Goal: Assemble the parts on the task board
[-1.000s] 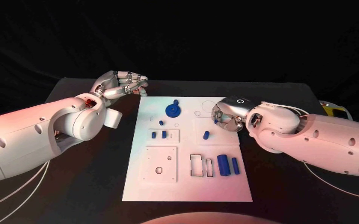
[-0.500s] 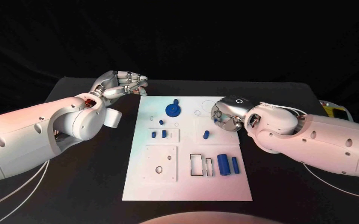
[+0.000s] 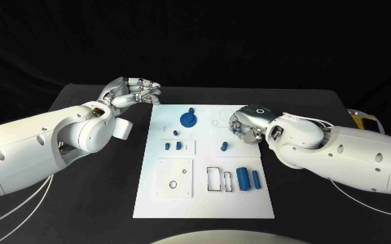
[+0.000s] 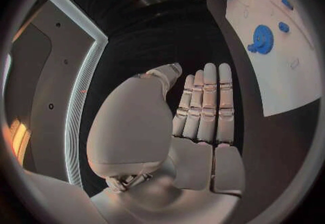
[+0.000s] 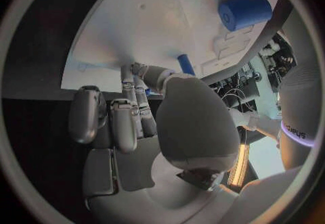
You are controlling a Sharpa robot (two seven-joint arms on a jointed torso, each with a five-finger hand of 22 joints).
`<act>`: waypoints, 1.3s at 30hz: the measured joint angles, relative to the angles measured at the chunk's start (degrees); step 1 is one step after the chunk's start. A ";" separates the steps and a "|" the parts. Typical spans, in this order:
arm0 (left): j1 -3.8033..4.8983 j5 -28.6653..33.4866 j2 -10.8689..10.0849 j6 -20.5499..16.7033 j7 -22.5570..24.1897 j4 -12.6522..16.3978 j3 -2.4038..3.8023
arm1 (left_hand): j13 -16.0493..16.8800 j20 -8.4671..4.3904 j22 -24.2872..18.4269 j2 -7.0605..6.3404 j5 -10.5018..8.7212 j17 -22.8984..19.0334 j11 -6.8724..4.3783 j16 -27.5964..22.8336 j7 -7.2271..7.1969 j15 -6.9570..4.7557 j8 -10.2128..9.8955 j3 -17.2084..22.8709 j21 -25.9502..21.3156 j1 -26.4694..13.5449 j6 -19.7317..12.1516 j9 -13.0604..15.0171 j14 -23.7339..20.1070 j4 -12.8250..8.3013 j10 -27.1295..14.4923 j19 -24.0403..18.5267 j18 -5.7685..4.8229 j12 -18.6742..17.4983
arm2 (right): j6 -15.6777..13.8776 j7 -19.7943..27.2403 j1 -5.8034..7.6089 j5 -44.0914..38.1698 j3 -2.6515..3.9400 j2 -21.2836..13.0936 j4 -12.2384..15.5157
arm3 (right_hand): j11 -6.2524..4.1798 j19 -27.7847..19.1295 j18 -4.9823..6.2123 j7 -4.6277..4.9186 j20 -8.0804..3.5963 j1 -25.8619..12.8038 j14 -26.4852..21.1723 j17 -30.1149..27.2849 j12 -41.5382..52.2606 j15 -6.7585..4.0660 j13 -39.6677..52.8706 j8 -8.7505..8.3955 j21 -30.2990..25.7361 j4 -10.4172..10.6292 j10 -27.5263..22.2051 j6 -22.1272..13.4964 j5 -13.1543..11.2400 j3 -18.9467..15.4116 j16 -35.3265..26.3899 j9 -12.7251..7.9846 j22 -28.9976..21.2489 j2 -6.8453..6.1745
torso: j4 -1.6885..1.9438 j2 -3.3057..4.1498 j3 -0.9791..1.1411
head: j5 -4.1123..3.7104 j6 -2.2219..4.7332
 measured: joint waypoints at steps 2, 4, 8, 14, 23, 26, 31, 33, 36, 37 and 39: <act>0.00 0.01 0.00 0.02 -0.09 0.02 0.00 | 0.00 0.00 0.00 0.00 0.00 0.06 0.01 0.00 0.00 0.02 0.00 0.00 0.00 0.00 0.00 -0.04 -0.01 0.00 -0.02 0.00 0.00 0.00 | -0.25 0.00 -0.04 -0.04 -0.03 -0.08 0.11 | 0.09 0.00 0.00 -0.01 0.00 -0.11 0.00 0.00 0.00 0.00 -0.02 0.00 0.00 -0.47 0.09 -0.01 0.00 0.47 0.00 0.01 0.00 0.11 | -0.01 0.01 0.01 | -0.01 0.00; 0.00 0.01 -0.01 0.04 -0.17 0.02 0.00 | 0.00 0.00 -0.06 0.00 0.00 0.09 0.21 -0.01 0.20 0.21 0.00 0.00 -0.22 0.00 -0.20 -0.08 -0.21 0.00 -0.21 0.00 0.00 0.00 | -0.48 0.00 -0.09 -0.07 -0.06 -0.21 0.24 | 0.10 0.00 0.00 -0.10 0.00 -0.12 0.00 0.00 -0.28 0.00 -0.13 0.02 0.23 -0.58 0.10 -0.10 0.00 0.73 0.00 0.02 -0.01 0.12 | -0.02 0.01 0.02 | -0.01 0.00; 0.00 0.02 -0.01 0.10 -0.33 0.03 0.00 | -0.06 0.00 -0.11 0.00 0.00 0.09 0.21 -0.22 0.20 0.21 0.00 0.00 -0.23 0.00 -0.20 -0.08 -0.21 0.00 -0.21 0.00 0.00 0.00 | -1.02 0.00 -0.17 -0.09 -0.14 -0.61 0.64 | 0.10 0.00 0.00 -0.20 0.00 -0.25 0.00 -0.01 -0.52 0.00 -0.26 0.23 0.23 -0.59 0.10 -0.22 0.01 0.88 0.00 0.03 -0.01 0.25 | -0.03 -0.01 0.03 | -0.02 0.04; 0.00 0.03 -0.01 0.22 -0.54 -0.02 0.00 | -0.05 0.00 -0.17 -0.23 0.00 0.17 0.42 -0.45 0.19 0.21 -0.25 0.00 -0.45 0.23 -0.61 -0.16 -0.21 0.00 -0.42 0.00 -0.01 -0.21 | -1.93 0.05 -0.02 -0.09 -0.03 -1.46 1.88 | 0.10 0.00 0.00 -0.17 0.00 0.17 0.00 -0.01 -0.72 0.00 -0.30 0.22 0.23 -0.65 0.10 -0.20 0.02 0.95 0.00 0.03 -0.01 0.67 | -0.05 -0.02 0.03 | -0.04 0.13; 0.00 0.04 0.04 0.40 -0.76 -0.22 0.00 | -0.11 -0.01 -0.38 -0.23 0.00 0.30 0.42 -0.72 0.40 0.41 -0.28 -0.15 -0.65 0.23 -0.82 -0.27 -0.41 -0.16 -0.83 0.00 -0.01 -0.21 | -3.25 0.26 0.87 0.08 0.26 -3.01 4.80 | 0.11 0.20 0.01 -0.16 -0.20 0.19 0.00 -0.02 -0.66 0.00 -0.20 0.15 0.23 -0.82 0.10 -0.21 -0.01 1.12 -0.01 0.20 0.00 0.69 | -0.05 -0.02 0.03 | 0.01 0.19; 0.00 0.04 0.08 0.47 -0.81 -0.33 0.00 | -0.11 -0.01 -0.39 -0.23 0.00 0.30 0.42 -0.77 0.43 0.44 -0.29 -0.15 -0.71 0.23 -0.85 -0.27 -0.44 -0.16 -0.83 0.00 -0.01 -0.21 | -3.67 0.30 1.18 0.16 0.42 -3.60 6.13 | 0.11 0.20 0.01 -0.16 -0.20 0.19 0.00 -0.02 -0.66 0.00 -0.20 0.12 0.23 -0.82 0.11 -0.21 -0.03 1.12 -0.01 0.28 0.04 0.69 | -0.05 -0.03 0.03 | 0.08 0.19; 0.00 0.05 0.18 0.58 -0.88 -0.41 0.00 | -0.11 -0.01 -0.48 -0.23 0.00 0.37 0.62 -0.95 0.61 0.61 -0.28 -0.15 -0.90 0.23 -1.03 -0.32 -0.62 -0.16 -1.03 0.00 -0.01 -0.21 | -4.27 0.39 1.43 0.39 0.53 -3.89 8.12 | 0.14 0.20 0.01 -0.15 -0.20 0.19 0.00 -0.02 -0.67 0.00 -0.20 0.35 0.45 -0.82 0.14 -0.22 -0.05 1.11 -0.01 0.29 0.03 0.69 | -0.05 -0.03 0.03 | 0.23 0.20; 0.00 0.05 0.26 0.63 -0.90 -0.45 0.00 | -0.11 -0.01 -0.52 -0.23 0.00 0.40 0.62 -0.95 0.60 0.61 -0.28 -0.15 -0.90 0.23 -1.03 -0.32 -0.62 -0.16 -1.03 0.00 0.00 -0.21 | -4.49 0.45 1.46 0.57 0.54 -3.71 9.10 | 0.19 0.20 0.01 -0.15 -0.20 0.19 0.00 -0.03 -0.67 0.00 -0.20 0.35 0.45 -0.82 0.19 -0.23 -0.06 1.11 -0.01 0.30 0.03 0.69 | -0.04 -0.04 0.03 | 0.37 0.22; 0.00 0.05 0.35 0.68 -0.93 -0.49 0.00 | -0.11 -0.01 -0.57 -0.23 0.00 0.42 0.62 -0.95 0.60 0.61 -0.48 -0.31 -0.90 0.23 -1.03 -0.38 -0.62 -0.32 -1.03 0.00 -0.01 -0.21 | -4.71 0.54 1.46 0.78 0.55 -3.12 10.15 | 0.19 0.20 0.01 -0.14 -0.20 0.19 0.00 -0.13 -0.67 0.00 -0.20 0.36 0.45 -0.82 0.19 -0.23 -0.17 1.11 -0.01 0.45 0.03 0.68 | -0.04 -0.04 0.03 | 0.64 0.23; 0.00 0.05 0.39 0.71 -0.93 -0.50 0.00 | -0.11 -0.01 -0.58 -0.23 0.00 0.42 0.64 -1.00 0.62 0.61 -0.48 -0.31 -0.93 0.23 -1.04 -0.37 -0.62 -0.32 -1.05 0.00 0.00 -0.25 | -4.79 0.58 1.43 0.86 0.57 -2.81 10.57 | 0.19 0.20 0.01 -0.14 -0.20 0.18 0.00 -0.14 -0.68 0.00 -0.21 0.36 0.45 -0.82 0.19 -0.23 -0.17 1.11 -0.01 0.47 0.03 0.67 | -0.04 -0.04 0.03 | 0.76 0.23; 0.00 0.05 0.49 0.76 -0.96 -0.51 0.00 | -0.11 -0.01 -0.58 -0.23 0.00 0.42 0.83 -1.19 0.81 0.61 -0.48 -0.31 -1.14 0.23 -1.23 -0.38 -0.62 -0.32 -1.24 0.00 -0.01 -0.42 | -4.96 0.71 1.30 1.04 0.57 -1.99 11.46 | 0.20 0.20 0.01 -0.13 -0.20 0.10 0.00 -0.14 -0.68 0.01 -0.21 0.36 0.45 -0.85 0.19 -0.24 -0.17 1.08 -0.01 0.47 0.03 0.60 | -0.03 -0.04 0.02 | 1.06 0.22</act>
